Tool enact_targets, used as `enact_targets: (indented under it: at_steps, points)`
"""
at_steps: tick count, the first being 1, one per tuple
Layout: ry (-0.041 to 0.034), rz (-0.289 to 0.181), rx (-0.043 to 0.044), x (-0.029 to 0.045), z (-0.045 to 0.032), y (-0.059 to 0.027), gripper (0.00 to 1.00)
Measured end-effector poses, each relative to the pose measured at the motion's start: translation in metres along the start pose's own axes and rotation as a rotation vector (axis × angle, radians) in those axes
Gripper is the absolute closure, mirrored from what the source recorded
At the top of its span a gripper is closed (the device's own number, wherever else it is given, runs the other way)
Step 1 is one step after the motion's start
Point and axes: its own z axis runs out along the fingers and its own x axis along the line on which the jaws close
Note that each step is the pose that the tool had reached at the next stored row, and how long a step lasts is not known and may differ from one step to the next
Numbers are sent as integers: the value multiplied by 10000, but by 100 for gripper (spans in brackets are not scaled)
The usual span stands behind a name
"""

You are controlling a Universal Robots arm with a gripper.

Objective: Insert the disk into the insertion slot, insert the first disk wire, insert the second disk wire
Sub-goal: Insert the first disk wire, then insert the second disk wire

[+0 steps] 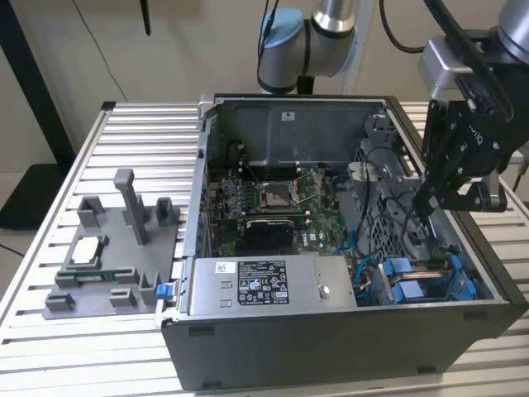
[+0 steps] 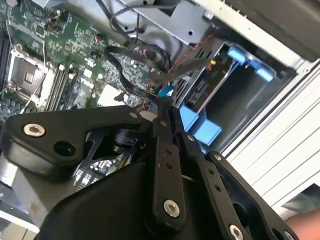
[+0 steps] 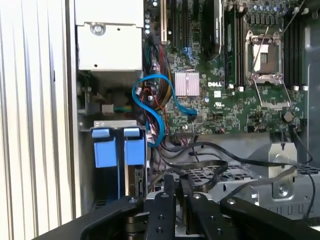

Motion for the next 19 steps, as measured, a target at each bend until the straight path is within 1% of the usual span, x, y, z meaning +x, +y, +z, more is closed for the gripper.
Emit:
enact_targets:
  at_steps: [1, 3, 11, 12, 16, 19]
  points:
    - [32, 2, 2, 6, 1, 32, 100]
    - [47, 0, 5, 13, 2, 65, 100]
    - [59, -5, 4, 13, 6, 65, 100]
    - [93, -3, 5, 14, 11, 66, 100]
    - [304, 4, 16, 18, 36, 67, 100]
    - [430, 9, 22, 23, 67, 66, 100]
